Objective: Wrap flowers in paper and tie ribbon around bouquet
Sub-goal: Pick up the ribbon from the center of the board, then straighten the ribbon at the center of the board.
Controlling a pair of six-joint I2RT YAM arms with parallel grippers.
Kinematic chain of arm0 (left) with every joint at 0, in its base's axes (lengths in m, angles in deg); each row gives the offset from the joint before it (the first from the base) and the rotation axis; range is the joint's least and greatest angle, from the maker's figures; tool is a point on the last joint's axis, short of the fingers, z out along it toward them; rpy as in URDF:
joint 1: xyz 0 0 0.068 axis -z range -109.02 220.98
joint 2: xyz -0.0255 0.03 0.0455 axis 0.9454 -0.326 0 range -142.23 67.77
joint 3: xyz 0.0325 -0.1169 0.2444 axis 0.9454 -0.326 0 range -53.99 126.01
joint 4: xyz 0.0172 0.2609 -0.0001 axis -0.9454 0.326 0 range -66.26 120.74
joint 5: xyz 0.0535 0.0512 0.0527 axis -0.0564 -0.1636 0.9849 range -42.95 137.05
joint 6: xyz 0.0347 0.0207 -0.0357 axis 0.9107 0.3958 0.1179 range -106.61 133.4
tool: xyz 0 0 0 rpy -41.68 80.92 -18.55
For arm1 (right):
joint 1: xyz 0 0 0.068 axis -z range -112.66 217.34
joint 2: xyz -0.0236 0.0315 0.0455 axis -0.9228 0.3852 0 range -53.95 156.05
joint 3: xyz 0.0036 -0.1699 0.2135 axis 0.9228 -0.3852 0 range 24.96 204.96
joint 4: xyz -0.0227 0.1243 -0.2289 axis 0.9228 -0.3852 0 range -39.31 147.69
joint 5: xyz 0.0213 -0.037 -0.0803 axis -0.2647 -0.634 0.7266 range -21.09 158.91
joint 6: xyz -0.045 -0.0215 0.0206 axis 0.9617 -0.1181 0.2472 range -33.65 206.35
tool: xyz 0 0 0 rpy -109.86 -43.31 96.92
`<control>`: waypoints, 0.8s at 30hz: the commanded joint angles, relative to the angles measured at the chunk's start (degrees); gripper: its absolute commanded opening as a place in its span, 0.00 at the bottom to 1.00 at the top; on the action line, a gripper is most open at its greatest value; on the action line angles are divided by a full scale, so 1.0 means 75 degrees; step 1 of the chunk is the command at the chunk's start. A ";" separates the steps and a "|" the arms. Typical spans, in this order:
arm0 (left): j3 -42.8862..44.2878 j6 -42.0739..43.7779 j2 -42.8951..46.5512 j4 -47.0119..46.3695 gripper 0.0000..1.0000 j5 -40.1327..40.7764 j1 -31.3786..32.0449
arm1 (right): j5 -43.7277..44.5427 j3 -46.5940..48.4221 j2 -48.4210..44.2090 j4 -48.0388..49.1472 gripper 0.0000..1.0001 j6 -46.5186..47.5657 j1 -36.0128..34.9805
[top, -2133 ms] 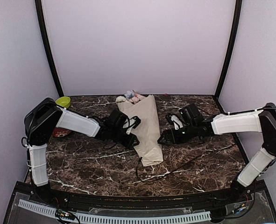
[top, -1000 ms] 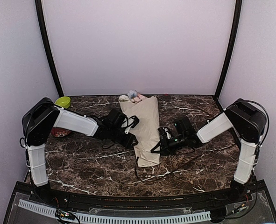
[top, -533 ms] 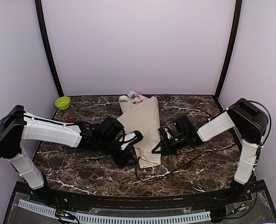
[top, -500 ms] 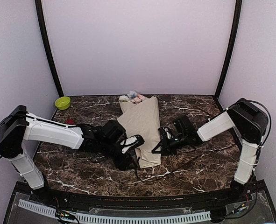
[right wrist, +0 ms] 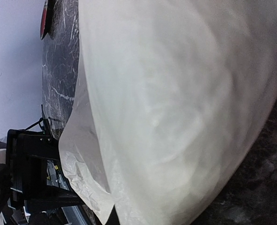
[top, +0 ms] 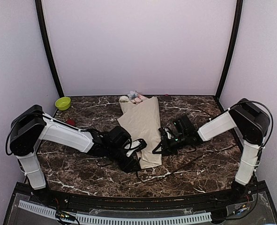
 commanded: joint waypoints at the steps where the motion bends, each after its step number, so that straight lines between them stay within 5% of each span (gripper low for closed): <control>1: 0.0073 -0.0075 -0.0283 0.0157 0.48 -0.0317 0.0152 | 0.0175 0.0205 -0.0153 -0.0252 0.00 0.0217 -0.0055; 5: 0.0187 -0.0018 -0.0394 0.0317 0.33 -0.0375 0.0206 | 0.0193 0.0226 -0.0172 -0.0245 0.00 0.0228 -0.0055; 8: 0.0102 0.0156 -0.0346 0.0324 0.01 -0.0498 0.0234 | 0.0124 0.0274 -0.0165 -0.0278 0.00 0.0241 -0.0055; 12: -0.0733 0.0117 0.0215 -0.0464 0.00 -0.0460 0.0051 | 0.0163 0.0399 -0.0343 -0.0561 0.00 0.0317 -0.0059; 24: -0.1166 -0.1275 0.0246 0.0115 0.00 0.1366 -0.1910 | -0.0151 0.0862 -0.0771 -0.1301 0.00 0.0480 -0.0053</control>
